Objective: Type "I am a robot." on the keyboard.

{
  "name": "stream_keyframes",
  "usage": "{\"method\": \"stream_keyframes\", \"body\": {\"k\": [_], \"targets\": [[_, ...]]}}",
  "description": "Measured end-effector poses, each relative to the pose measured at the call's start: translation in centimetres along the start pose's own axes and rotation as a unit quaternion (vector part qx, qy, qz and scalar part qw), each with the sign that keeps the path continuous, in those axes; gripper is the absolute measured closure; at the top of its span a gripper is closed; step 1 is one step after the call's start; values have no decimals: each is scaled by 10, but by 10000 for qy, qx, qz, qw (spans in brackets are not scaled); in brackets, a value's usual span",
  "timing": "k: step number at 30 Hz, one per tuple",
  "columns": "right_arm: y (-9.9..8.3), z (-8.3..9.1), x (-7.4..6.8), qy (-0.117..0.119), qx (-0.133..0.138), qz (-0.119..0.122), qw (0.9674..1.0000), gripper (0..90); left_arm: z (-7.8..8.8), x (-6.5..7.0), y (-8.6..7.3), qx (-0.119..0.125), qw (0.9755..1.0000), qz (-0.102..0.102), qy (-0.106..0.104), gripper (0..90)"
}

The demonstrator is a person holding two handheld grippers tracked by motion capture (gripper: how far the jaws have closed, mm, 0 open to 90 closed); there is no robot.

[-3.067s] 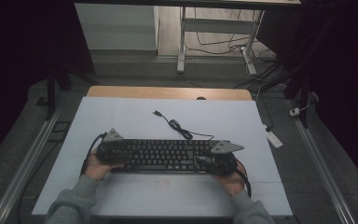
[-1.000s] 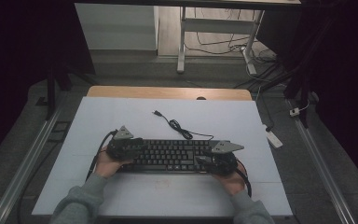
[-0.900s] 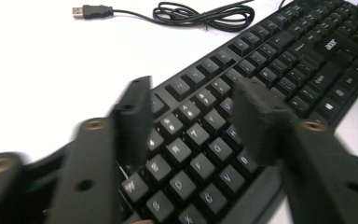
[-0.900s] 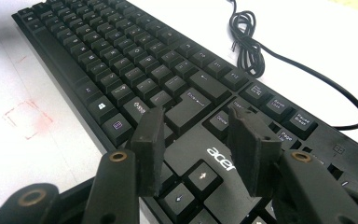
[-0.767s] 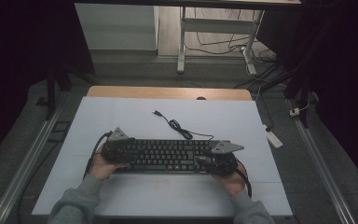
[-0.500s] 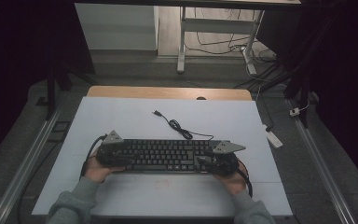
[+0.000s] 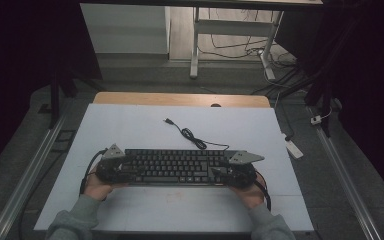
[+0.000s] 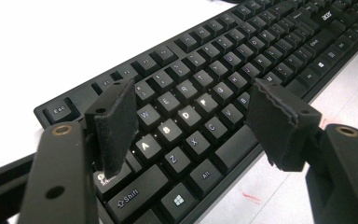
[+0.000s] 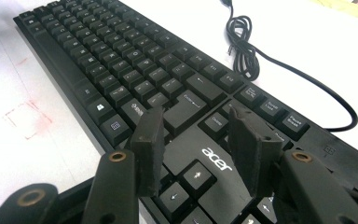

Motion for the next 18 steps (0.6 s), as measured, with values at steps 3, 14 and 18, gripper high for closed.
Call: {"method": "stream_keyframes", "body": {"k": [3,14,18], "targets": [[2,-1,-1,25,27,17,10000,559,-1,1,-1,-16,10000,-20,-10,334],[15,-18,-15,255,6,100,9996,556,-2,0,-1,-53,10000,-39,-16,333],[21,-25,-20,327,-29,163,9993,560,-3,0,-1,-56,10000,-45,-18,333]]}}
Point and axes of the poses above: each handheld gripper's, and its own axes: z roughly backward along the jaws, y roughly out of its top, x roughly to its right, the point moved 3 cm from there along -z, roughly forward along the jaws, and after that the axes turned 5 degrees about z, right-handed, at the moved point
